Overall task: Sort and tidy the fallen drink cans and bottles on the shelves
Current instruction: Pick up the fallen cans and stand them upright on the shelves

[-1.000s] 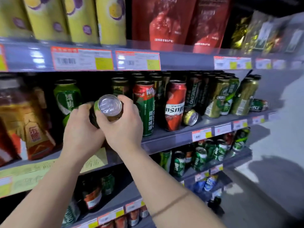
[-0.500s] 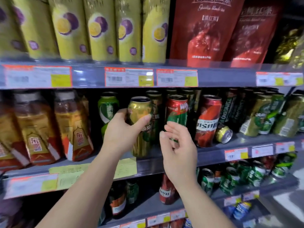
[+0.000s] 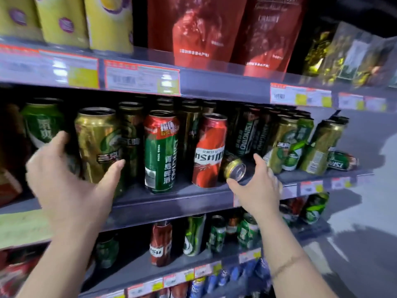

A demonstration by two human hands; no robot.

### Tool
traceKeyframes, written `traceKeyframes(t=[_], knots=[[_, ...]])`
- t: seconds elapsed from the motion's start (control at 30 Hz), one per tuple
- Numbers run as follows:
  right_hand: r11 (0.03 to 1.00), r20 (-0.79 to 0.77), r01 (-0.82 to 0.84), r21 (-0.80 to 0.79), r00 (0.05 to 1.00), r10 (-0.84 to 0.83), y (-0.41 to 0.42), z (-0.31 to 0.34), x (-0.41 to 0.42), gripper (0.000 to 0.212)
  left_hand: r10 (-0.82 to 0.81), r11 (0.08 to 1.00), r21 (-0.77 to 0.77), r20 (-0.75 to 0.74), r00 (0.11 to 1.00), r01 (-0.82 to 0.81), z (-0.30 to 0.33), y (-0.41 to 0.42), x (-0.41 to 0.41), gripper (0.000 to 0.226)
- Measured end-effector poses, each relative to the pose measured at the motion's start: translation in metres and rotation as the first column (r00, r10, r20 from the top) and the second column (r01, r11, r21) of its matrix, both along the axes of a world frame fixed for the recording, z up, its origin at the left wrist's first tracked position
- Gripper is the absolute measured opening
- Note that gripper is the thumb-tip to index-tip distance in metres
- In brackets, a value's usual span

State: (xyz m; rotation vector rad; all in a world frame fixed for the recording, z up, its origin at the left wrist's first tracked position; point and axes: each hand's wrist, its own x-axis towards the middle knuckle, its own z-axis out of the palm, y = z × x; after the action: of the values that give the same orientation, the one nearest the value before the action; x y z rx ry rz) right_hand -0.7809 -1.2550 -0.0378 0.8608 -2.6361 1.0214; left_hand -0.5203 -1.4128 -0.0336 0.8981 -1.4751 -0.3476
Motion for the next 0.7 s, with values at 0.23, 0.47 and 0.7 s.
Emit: traceKeyframes(t=[0.23, 0.47, 0.7], knots=[[0.916, 0.154, -0.37, 0.152, 0.925, 0.348, -0.014, 0.013, -0.058, 0.077, -0.151, 0.955, -0.216, 0.232, 0.961, 0.202, -0.011, 0.108, -0.13, 0.054], [0.721, 0.031, -0.52, -0.457, 0.801, 0.598, 0.011, 0.039, -0.08, 0.059, -0.118, 0.992, 0.01, 0.468, 0.876, 0.128, -0.007, 0.126, -0.2, 0.079], [0.716, 0.003, -0.54, -0.442, 0.798, 0.603, -0.005, 0.076, -0.081, 0.058, -0.183, 0.962, 0.248, 0.265, 0.947, 0.117, 0.013, 0.122, -0.255, 0.059]])
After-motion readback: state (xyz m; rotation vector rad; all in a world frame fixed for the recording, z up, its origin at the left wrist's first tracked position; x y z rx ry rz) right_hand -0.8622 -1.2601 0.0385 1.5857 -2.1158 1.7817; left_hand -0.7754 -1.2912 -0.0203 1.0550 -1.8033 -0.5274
